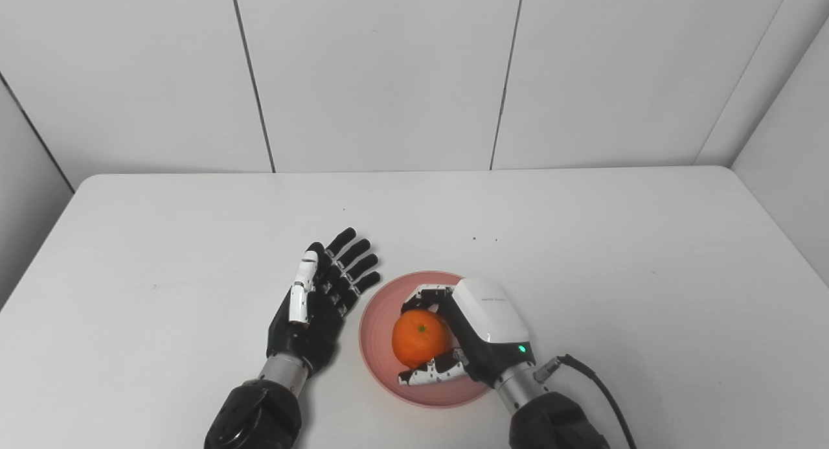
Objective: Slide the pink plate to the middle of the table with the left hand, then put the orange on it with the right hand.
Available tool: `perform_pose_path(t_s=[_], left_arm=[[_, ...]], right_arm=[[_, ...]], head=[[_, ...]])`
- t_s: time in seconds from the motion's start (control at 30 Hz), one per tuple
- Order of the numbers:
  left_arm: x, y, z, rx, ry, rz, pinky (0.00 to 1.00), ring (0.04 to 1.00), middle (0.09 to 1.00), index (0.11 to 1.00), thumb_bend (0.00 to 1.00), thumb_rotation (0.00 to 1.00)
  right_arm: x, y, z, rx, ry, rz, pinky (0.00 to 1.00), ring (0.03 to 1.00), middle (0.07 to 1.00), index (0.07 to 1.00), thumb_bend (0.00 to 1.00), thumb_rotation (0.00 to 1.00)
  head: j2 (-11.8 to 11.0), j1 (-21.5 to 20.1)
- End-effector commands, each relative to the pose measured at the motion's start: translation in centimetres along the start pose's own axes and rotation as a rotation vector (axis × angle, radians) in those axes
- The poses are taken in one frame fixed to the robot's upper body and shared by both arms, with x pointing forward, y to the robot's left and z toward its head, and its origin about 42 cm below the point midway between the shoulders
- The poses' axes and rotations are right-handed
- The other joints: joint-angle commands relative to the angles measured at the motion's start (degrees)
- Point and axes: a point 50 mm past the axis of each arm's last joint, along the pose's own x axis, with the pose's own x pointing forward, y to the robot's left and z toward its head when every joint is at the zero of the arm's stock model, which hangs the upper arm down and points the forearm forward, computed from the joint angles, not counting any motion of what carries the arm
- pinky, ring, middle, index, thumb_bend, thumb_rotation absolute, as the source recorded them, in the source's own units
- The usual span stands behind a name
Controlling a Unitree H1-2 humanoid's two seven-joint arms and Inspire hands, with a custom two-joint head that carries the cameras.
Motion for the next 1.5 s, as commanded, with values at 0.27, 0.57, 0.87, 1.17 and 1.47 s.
perform_pose_path(t_s=[0.27,0.57,0.87,1.17,1.47], left_arm=[[-0.2,-0.3,-1.0,0.004,0.048,0.018,0.83,0.836,0.846,0.839,0.35,1.0],[-0.1,-0.2,-1.0,0.0,0.05,0.022,0.83,0.837,0.846,0.839,0.35,1.0],[-0.2,-0.1,-1.0,0.003,0.053,0.018,0.83,0.84,0.85,0.84,0.35,1.0],[-0.2,0.0,-1.1,0.005,0.054,0.019,0.83,0.84,0.847,0.838,0.35,1.0],[-0.2,0.1,-1.1,-0.001,0.059,0.016,0.83,0.846,0.852,0.845,0.35,1.0]], right_arm=[[0.6,-0.6,0.3,-0.061,-0.027,-0.006,0.28,0.39,0.506,0.491,0.52,0.14],[0.0,-1.5,0.8,-0.058,-0.01,0.006,0.45,0.57,0.67,0.671,0.88,0.27],[-0.7,-3.3,1.5,-0.03,-0.022,-0.027,0.48,0.595,0.695,0.705,0.99,0.38],[-1.1,-5.4,1.7,0.017,-0.045,-0.102,0.61,0.683,0.732,0.738,1.0,0.45],[-1.4,-8.7,2.4,0.105,-0.104,-0.276,0.61,0.674,0.719,0.723,1.0,0.52]], head=[[-0.09,0.21],[-0.3,0.24],[-0.52,0.02],[-0.76,-0.18],[-0.95,-0.29]])
